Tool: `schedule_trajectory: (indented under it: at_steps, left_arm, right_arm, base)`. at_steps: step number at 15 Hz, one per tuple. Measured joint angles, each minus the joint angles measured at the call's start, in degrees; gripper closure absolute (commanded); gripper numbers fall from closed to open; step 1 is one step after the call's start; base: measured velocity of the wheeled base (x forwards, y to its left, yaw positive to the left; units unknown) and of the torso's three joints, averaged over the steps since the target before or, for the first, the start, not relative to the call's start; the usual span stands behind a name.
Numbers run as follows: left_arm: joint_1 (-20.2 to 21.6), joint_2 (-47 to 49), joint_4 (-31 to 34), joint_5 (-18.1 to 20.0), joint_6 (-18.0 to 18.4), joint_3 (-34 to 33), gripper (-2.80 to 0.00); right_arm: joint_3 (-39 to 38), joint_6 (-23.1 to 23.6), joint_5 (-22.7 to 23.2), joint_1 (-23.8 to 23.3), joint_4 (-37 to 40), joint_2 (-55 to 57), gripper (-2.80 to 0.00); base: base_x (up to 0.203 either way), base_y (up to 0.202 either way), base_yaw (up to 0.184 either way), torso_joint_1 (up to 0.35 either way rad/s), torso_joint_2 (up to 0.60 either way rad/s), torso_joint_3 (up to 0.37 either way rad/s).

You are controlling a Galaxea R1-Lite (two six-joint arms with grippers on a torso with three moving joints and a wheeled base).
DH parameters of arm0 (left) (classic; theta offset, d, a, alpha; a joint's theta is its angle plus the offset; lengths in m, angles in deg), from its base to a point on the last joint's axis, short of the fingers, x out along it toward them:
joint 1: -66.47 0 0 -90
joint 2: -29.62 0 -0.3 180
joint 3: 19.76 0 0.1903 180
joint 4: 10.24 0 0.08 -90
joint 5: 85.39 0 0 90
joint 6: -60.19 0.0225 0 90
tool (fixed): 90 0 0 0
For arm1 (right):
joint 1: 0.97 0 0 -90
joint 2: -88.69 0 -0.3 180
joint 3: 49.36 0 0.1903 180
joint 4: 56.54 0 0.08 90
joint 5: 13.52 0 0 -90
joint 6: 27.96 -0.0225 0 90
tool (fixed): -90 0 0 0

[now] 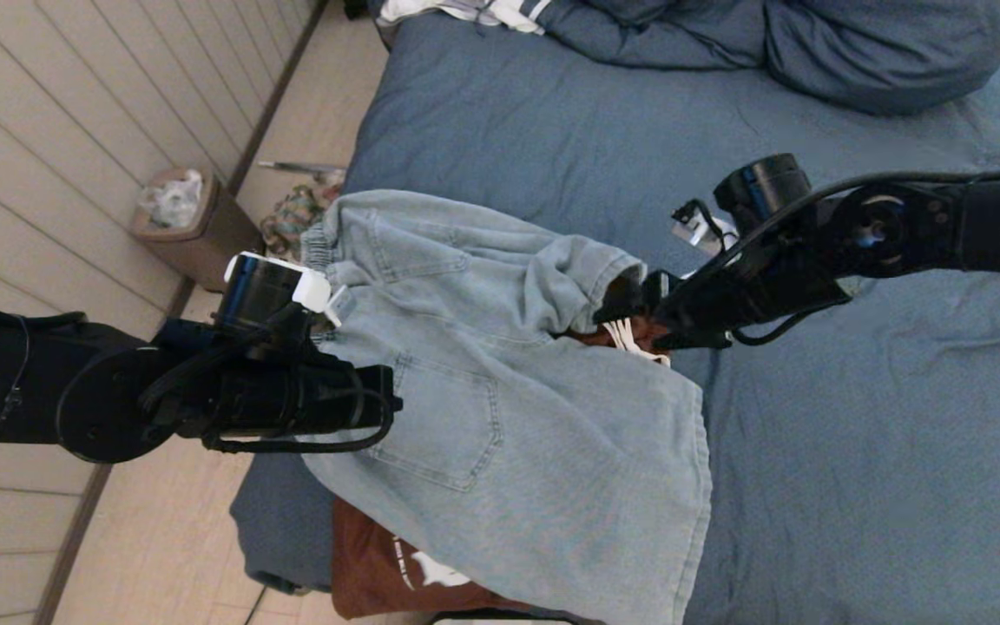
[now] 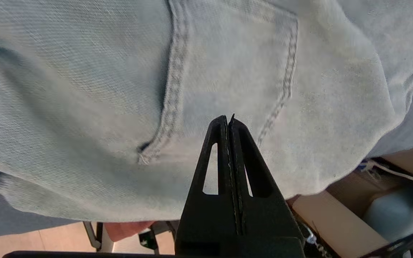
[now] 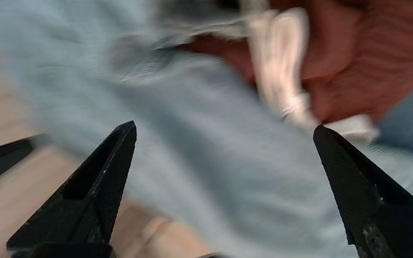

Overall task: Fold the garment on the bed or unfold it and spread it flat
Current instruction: Unford the blue shorts

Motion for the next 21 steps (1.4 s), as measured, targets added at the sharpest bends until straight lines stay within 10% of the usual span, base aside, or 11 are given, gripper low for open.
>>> schedule_trajectory:
  at_steps: [21]
  left_arm:
    - [-0.62,1.23,-0.04,0.62,0.00,-0.11,0.00]
  right_arm:
    - [7.16,-1.99,-4.03,7.22,-7.45,7.91,-2.80]
  base:
    - [0.000,0.000,0.000,0.000,0.00,0.000]
